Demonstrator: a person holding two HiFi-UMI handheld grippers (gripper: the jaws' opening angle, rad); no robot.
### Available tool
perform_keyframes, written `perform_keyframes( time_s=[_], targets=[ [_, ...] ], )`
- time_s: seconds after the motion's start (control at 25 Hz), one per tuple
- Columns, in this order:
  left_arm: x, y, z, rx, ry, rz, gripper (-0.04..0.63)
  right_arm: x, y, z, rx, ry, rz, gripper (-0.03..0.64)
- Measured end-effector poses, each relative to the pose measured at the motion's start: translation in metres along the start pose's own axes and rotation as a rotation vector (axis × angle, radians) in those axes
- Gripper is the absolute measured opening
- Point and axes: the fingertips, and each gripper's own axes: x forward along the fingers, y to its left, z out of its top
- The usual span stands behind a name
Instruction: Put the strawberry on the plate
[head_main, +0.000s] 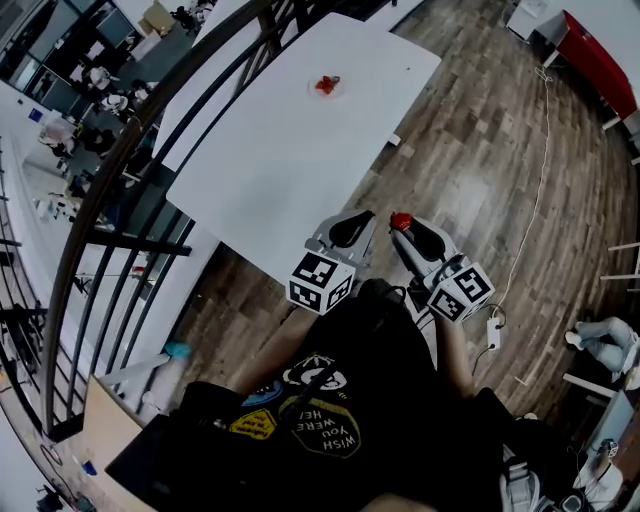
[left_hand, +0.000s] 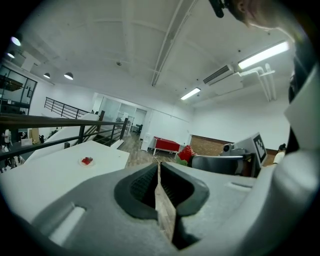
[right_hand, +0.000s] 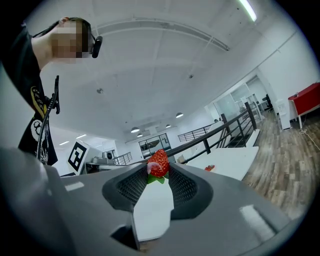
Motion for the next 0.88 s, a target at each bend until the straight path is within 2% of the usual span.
perform_keyframes(
  time_s=[0.24, 0.56, 0.88],
  targets=[
    [0.014, 0.017, 0.007, -0.008, -0.012, 0.023, 0.0, 0.009, -0.016, 0.003, 0.015, 0.001, -0.007, 0.135],
    [0.07, 0.026, 0.018, -0.035, 0.013, 0.049, 0.0, 0.016, -0.069, 0.027, 0.015, 0.012, 0.013, 0.135],
    [0.128, 0.025, 0.049, -0.026, -0.05, 0.099, -0.002, 0.019, -0.126, 0.055, -0.007, 0.027, 0.079, 0.135]
  ],
)
